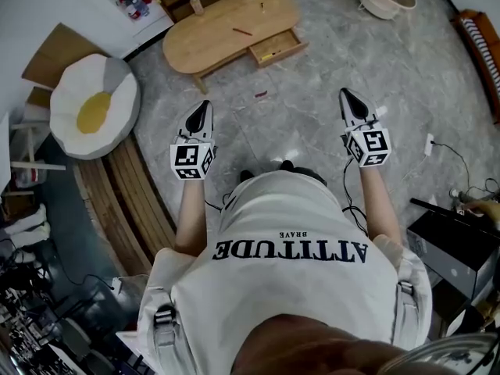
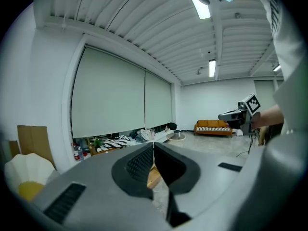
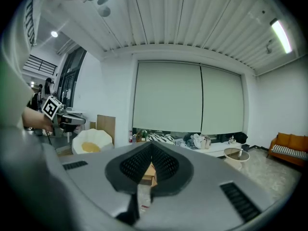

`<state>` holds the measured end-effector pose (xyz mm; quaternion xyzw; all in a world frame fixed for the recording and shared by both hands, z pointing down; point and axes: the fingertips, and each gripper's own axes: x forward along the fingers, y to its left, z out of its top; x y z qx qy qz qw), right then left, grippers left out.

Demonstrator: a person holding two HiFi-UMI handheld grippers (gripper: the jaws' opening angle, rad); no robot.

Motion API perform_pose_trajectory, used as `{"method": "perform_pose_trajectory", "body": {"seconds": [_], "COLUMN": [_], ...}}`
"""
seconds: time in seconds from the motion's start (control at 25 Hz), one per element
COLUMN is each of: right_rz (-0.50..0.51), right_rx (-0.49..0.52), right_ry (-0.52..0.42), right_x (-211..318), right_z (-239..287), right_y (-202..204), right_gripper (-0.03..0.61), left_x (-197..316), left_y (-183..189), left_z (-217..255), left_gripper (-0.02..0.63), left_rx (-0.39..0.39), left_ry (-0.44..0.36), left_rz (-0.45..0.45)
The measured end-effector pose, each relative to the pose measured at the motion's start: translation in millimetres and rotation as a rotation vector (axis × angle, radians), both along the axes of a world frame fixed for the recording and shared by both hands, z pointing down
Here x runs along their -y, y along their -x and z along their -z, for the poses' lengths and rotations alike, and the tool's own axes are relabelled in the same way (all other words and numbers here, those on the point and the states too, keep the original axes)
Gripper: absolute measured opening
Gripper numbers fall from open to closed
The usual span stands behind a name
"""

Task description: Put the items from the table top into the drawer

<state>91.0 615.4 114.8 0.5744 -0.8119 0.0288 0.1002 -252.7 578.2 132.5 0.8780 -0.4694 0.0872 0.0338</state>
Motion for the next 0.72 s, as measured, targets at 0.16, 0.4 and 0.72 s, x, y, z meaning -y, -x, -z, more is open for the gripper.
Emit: {"method": "perform_pose_trajectory", "body": {"seconds": [0.16, 0.4, 0.72], "right_rz": [0.035, 0.123, 0.217], "right_rx": [-0.060, -0.095, -0.146], "right_ry": [-0.001, 0.011, 0.009], "right_x": [-2.5, -4.5, 5.3], "right_z": [-3.5, -7.1, -17.2], "right_y": [3.3, -7.0, -24.6], "right_gripper": [0.018, 0.018, 0.018], "left_x": [-0.9, 1.0, 5.9], "left_y": [-5.0, -32.8, -65.1], "left_z": [-1.0, 1.9, 7.1], "left_gripper": [0.022, 0.021, 0.021], "left_rx": [0.007, 0.009, -0.003], "left_ry": [0.002, -0.003, -0.019], "left_rz": [0.006, 0.009, 0.067]}}
